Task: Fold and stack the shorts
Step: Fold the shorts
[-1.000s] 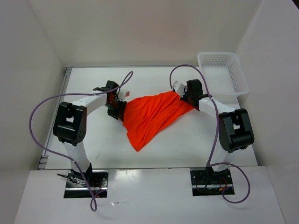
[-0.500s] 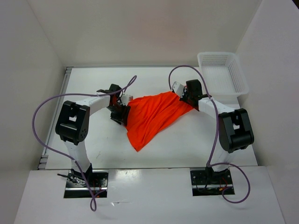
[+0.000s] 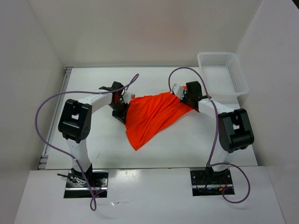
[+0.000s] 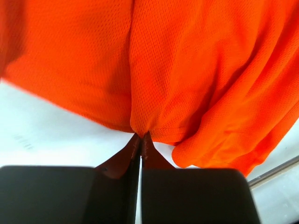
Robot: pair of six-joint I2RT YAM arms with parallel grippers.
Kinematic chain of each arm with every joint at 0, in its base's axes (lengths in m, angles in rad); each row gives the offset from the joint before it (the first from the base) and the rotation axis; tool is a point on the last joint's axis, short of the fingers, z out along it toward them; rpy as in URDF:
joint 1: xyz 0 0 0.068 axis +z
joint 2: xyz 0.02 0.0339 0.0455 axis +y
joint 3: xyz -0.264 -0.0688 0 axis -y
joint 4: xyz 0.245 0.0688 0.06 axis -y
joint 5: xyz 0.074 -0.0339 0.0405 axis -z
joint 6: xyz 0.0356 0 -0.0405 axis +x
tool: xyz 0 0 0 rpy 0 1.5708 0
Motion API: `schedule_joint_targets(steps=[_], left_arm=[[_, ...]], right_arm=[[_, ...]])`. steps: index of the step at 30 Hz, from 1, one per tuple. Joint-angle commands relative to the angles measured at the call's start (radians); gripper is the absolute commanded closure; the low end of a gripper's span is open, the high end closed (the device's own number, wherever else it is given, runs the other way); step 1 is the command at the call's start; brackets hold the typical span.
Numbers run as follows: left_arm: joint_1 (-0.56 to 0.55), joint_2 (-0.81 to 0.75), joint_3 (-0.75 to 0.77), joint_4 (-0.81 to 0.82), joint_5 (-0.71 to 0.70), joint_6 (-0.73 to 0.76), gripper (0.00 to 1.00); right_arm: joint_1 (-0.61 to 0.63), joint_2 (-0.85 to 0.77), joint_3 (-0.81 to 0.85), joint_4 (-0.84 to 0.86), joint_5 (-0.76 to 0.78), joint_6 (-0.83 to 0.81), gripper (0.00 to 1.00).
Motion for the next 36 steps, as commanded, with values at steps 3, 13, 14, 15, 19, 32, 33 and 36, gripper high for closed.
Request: schedule_joint_targets(steps=[3,13,14,15,19,32,33,36], left_arm=[[0.021,-0.054,0.105,-0.102,-0.136,0.005,1.0],[0.021,0.002,0.105,-0.095,-0.168,0.005,0.82],[0.021,0.017,0.096,-0.084,-0.168,0.005,0.79],[0.021,0.031,0.082,-0.064,-0.181,0.005,0.74],[0.021,0.052,0.061,-0.04,-0.181,0.005,0.8],[0.112,0.04,0.29,-0.006,-0.224,0.005,1.0],[0.121,0.04,0.332,-0.015,-0.237,0.005,1.0],[0.132,0.078,0.357,-0.015,-0.28,0.005,1.0]], right_arm=[[0.01,-0.026,-0.043,0.006,0.014,-0.03,1.0],[0.019,-0.026,-0.063,0.015,0.014,-0.053,1.0],[0.019,-0.026,-0.063,0.015,0.014,-0.053,1.0],[0.019,-0.026,-0.063,0.015,0.014,-0.053,1.0],[0.019,-0.026,-0.063,0.015,0.005,-0.053,1.0],[0.019,-0.035,-0.113,0.006,-0.004,-0.062,1.0],[0.019,-0.035,-0.113,0.006,-0.004,-0.062,1.0],[0.019,-0.035,-0.122,0.006,-0.004,-0.062,1.0]])
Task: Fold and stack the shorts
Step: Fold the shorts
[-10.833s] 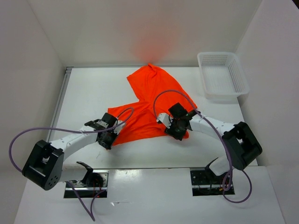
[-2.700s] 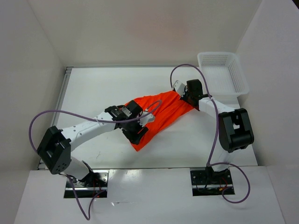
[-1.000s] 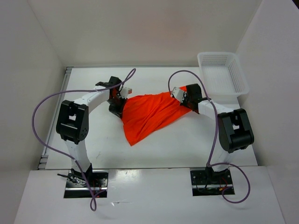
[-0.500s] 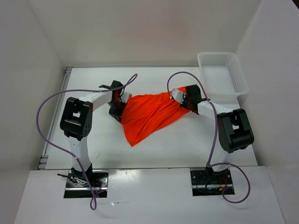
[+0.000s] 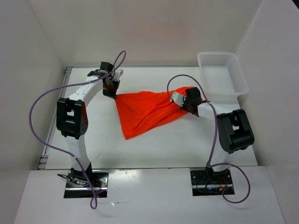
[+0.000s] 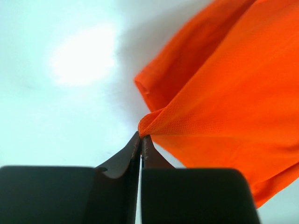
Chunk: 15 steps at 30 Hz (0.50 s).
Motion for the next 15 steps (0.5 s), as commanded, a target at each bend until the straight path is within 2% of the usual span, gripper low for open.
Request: schedule_joint_targets(steps=[1,6,7,8,9,10,12,14,15], left_arm=[[0.014,0.047,0.035,-0.002,-0.053,0.004,1.0],[0.023,0.117,0.055,-0.022,-0.076,0.004,0.99],[0.023,0.126,0.055,-0.022,-0.076,0.004,0.96],[0.023,0.139,0.055,-0.022,-0.076,0.004,0.76],[0.023,0.139,0.055,-0.022,-0.086,0.004,0.64],[0.023,0.139,0.055,-0.022,-0.086,0.004,0.58],[0.023,0.127,0.066,-0.011,-0.109,0.004,0.46],[0.023,0.102,0.103,-0.011,-0.121,0.004,0.44],[0.023,0.069,0.112,-0.011,-0.121,0.004,0.43]], right_arm=[[0.008,-0.03,-0.025,-0.009,-0.007,-0.012,1.0],[0.008,-0.03,-0.025,-0.009,0.002,-0.012,1.0],[0.008,-0.03,-0.025,-0.009,0.002,-0.012,0.95],[0.008,-0.039,-0.006,-0.024,0.002,-0.003,0.83],[0.008,-0.039,0.007,-0.036,0.002,-0.003,0.69],[0.008,-0.039,0.024,-0.05,0.002,0.032,0.49],[0.008,-0.066,0.109,-0.118,-0.022,0.089,0.43],[0.008,-0.114,0.218,-0.224,-0.103,0.169,0.42],[0.008,-0.138,0.251,-0.259,-0.155,0.19,0.38]])
